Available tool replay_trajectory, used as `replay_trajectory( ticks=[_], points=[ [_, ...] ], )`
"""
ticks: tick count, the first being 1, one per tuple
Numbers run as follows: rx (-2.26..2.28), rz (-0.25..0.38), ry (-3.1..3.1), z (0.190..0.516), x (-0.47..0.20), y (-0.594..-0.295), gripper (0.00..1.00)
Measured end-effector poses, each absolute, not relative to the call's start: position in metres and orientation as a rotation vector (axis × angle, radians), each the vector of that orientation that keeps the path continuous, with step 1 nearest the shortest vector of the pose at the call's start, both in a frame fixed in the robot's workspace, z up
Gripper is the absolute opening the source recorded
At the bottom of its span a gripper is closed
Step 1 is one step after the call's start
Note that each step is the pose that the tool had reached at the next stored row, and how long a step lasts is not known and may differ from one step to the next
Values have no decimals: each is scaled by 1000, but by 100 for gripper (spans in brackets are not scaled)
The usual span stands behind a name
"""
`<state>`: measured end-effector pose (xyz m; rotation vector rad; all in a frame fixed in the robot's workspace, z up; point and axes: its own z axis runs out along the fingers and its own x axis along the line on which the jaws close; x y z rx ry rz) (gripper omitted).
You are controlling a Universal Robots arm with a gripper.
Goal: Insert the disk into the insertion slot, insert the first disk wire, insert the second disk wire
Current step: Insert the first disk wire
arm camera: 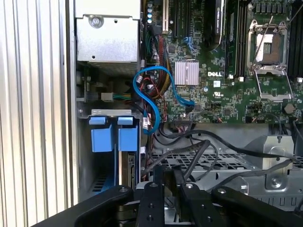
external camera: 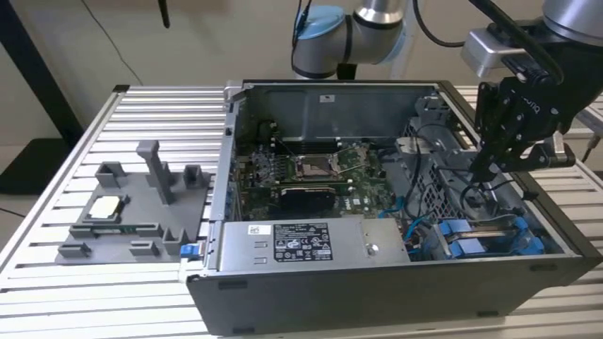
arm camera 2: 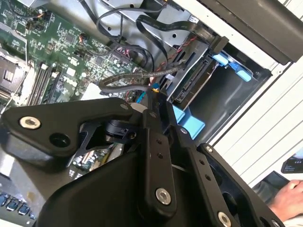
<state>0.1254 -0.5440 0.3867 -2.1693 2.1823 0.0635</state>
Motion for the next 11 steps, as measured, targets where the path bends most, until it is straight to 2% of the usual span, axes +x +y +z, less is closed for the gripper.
replay_trajectory(
  ticks=[11],
  points=[
    [-2169, 63, 2182, 387, 125, -544, 19]
  ],
)
